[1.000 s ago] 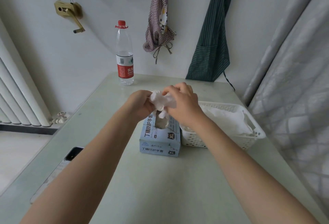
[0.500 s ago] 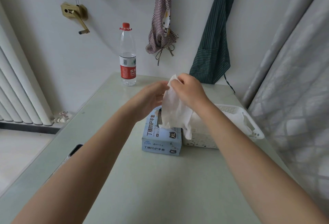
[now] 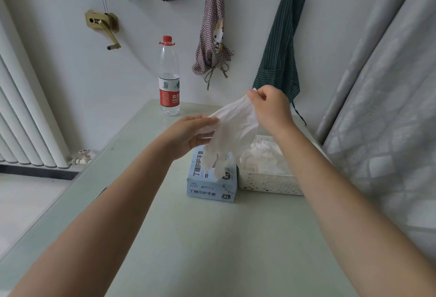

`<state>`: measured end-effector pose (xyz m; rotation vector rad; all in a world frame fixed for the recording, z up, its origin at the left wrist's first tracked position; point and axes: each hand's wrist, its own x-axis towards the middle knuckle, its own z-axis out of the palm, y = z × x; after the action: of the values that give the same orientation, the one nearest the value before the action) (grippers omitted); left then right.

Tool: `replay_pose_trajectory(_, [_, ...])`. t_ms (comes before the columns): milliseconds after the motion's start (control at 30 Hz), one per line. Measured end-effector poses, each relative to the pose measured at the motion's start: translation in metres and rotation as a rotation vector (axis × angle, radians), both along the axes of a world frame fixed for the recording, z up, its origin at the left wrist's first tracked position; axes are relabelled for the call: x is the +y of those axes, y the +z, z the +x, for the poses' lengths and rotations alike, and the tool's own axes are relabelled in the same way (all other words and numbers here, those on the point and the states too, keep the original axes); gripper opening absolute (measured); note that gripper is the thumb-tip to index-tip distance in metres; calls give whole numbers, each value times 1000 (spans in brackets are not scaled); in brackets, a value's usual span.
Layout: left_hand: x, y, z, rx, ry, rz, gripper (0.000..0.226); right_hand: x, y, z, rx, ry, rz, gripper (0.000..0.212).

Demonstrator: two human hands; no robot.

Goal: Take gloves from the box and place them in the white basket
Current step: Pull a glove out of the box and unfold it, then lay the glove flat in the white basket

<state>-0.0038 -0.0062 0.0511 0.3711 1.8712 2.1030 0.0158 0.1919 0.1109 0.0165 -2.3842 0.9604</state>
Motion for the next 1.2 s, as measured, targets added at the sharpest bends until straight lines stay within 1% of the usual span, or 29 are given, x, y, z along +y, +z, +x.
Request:
replay_pose_trajectory(67, [-1,-2,-3,-16,33,17,27,2,-5,-2,-23,-4,17,32])
replay_pose_trajectory(133, [0,0,-4,1,104,-33,20,2,-8,-2,-57,-8,60,33])
replay_pose_trajectory(267, [11,8,-18,82,368,-212,12,9,-18,-9,-126,-23,95,37])
replay_pose_trajectory(367, [35,7,-37,193,420,-401,14,33,-33,-21,-180,-61,40,37])
replay_pose_trajectory(533, [88,-1,-66,241,279,-725,21,85,-63,-30,-315,-158,27,40])
replay_pose_trajectory(600, [114,-3,-76,235,221,-818,22,112,-74,-35,-382,-185,5,42])
replay_pose_trajectory(667, [136,-9,-82,238,205,-848,18,136,-84,-38,-432,-218,-18,38])
replay_pose_trajectory(733, [154,-15,-85,250,240,-832,13,153,-92,-37,-452,-257,-42,32])
replay_pose_trajectory(800, [167,-20,-85,333,273,-870,19,167,-101,-38,-420,-301,-17,30])
replay_pose_trajectory(900, [179,-30,-76,595,231,-934,20,178,-109,-36,-361,-388,124,32])
replay_pose_trajectory(967, [190,-38,-66,716,106,-980,23,185,-114,-35,-353,-429,257,30])
replay_pose_trajectory(1000, [195,-42,-61,754,32,-1052,30,188,-117,-35,-359,-446,336,28])
replay_pose_trajectory(1067, [203,-53,-54,775,-82,-1239,45,192,-123,-35,-388,-475,468,19])
replay_pose_trajectory(1100, [204,-57,-52,751,-127,-1325,52,193,-126,-34,-406,-490,507,14])
replay_pose_trajectory(1133, [203,-63,-52,704,-170,-1396,58,193,-129,-34,-423,-503,532,11])
replay_pose_trajectory(1200, [201,-73,-52,599,-258,-1474,70,194,-133,-33,-444,-521,564,8])
